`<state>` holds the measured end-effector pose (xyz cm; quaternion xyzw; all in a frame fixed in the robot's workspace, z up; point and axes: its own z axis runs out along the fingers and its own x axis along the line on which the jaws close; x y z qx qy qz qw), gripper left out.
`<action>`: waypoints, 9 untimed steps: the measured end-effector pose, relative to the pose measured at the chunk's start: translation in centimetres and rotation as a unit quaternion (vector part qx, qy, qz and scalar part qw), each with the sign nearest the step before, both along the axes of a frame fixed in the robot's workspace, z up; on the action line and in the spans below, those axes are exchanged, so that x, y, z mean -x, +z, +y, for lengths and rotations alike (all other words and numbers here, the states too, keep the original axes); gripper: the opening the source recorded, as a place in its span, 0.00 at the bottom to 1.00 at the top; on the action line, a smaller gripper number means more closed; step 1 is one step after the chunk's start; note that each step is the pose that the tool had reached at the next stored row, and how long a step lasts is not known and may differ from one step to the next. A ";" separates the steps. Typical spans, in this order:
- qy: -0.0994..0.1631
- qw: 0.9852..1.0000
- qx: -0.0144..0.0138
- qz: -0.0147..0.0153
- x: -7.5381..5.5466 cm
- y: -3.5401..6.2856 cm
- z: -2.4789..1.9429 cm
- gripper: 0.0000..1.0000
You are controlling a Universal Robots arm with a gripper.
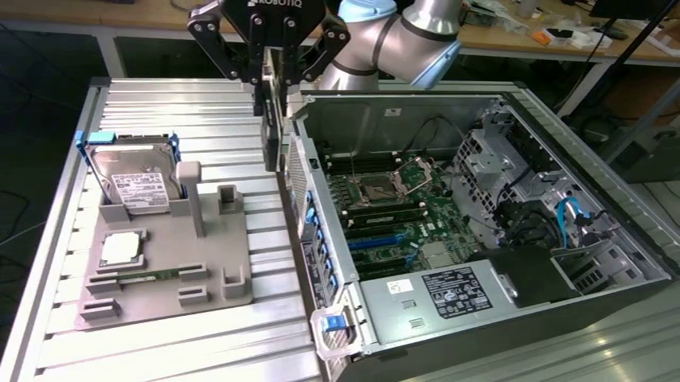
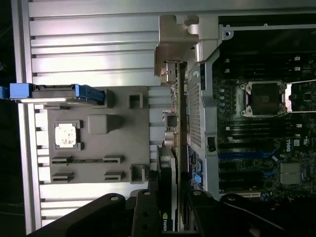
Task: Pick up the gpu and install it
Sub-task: 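Pick up the gpu and move the gpu toward the slot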
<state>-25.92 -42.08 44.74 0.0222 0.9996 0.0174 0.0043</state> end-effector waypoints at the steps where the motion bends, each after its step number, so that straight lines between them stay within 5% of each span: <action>1: -0.002 1.000 0.000 0.000 -0.3 -0.02 0.00 0.27; 9: -0.015 1.000 0.000 0.000 -3.1 -0.37 0.00 0.27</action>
